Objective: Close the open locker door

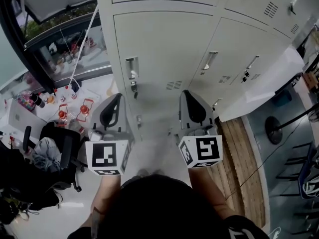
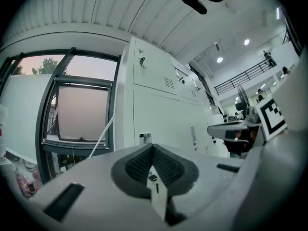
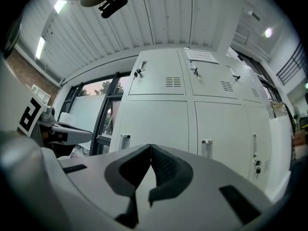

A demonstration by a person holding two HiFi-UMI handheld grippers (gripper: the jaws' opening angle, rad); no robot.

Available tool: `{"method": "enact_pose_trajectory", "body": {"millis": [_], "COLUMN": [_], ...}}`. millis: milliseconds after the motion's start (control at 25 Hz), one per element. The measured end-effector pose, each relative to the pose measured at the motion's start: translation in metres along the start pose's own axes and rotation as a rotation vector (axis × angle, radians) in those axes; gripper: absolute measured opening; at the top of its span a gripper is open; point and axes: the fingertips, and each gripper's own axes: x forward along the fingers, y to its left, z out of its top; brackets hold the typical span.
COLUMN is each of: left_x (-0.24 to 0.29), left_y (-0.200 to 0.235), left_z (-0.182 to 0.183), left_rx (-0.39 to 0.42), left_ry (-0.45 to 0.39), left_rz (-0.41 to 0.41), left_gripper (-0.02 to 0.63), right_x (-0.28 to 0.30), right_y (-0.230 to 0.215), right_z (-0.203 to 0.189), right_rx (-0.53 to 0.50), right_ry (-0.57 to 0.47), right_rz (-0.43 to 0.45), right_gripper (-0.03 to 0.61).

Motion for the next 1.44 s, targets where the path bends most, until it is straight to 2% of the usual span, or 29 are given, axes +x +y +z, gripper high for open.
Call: {"method": "enact_pose_trajectory", "body": {"millis": [160,280,480,720,880,1440], "left_x": [-0.006,-0.01,-0.015,-0.02,-0.024,-0.023], "left_y": [-0.009,-0.013,-0.018,-0.022,-0.024,-0.015], "left_z": [0.01,0.011,0.005,0.007,0.008,0.009], "left_rx": [0.01,-0.02,0.031,0.028,-0.009,0.0], "left_ry": [-0.039,-0.029,-0.039,-0.04,-0.024,-0.029], "left_rz": [0.008,0.027,0.033,0.056,0.075,0.085], "left_gripper": [0.002,0.002,0.002,0.002,0.002,0.0], "right_x": [-0.01,-0.014,-0.019,-0.022,-0.021,-0.007], "right_y": [0.0,0.001,0.003,0.003,0.006,0.025], "right_z": [-0.002,-0.001,-0.003,-0.001,-0.001,-0.003], "right_rx": [-0.003,-0.007,-0.008,-0.003,0.004,-0.004], "right_ry": [0.005,0.0,-0.008,-0.018,-0.02,-0.017], "right_rz": [0.005,0.021,0.04,0.064,0.077,0.126], "right_gripper": [0.015,0.015,0.015,0.014,0.014,0.014]}}
